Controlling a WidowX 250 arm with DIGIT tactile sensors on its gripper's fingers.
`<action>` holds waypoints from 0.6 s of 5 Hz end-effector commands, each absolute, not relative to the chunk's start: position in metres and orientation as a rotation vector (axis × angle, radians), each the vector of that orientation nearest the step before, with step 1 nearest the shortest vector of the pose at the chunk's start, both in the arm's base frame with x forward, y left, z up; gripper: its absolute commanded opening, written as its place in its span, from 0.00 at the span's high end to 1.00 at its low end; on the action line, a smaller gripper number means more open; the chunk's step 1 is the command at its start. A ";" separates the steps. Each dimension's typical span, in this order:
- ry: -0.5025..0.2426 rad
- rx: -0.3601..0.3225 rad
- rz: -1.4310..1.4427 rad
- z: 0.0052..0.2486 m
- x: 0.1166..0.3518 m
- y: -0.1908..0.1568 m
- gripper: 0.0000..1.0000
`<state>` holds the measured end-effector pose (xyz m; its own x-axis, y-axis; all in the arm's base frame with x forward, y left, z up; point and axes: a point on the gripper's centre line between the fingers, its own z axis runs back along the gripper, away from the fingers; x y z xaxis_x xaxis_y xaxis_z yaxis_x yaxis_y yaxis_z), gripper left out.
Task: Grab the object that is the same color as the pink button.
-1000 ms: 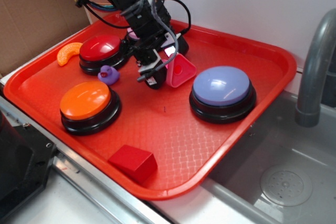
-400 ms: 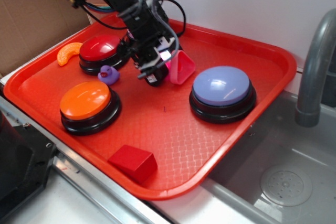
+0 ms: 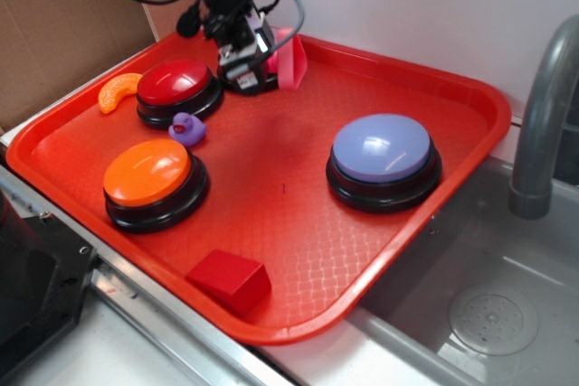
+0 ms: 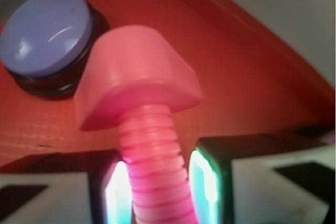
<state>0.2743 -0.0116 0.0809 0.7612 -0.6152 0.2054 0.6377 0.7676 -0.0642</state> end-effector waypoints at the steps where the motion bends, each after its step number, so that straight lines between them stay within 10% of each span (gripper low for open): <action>1: -0.162 0.138 -0.221 0.144 0.260 -0.024 1.00; 3: -0.156 0.196 0.005 0.151 0.253 -0.030 1.00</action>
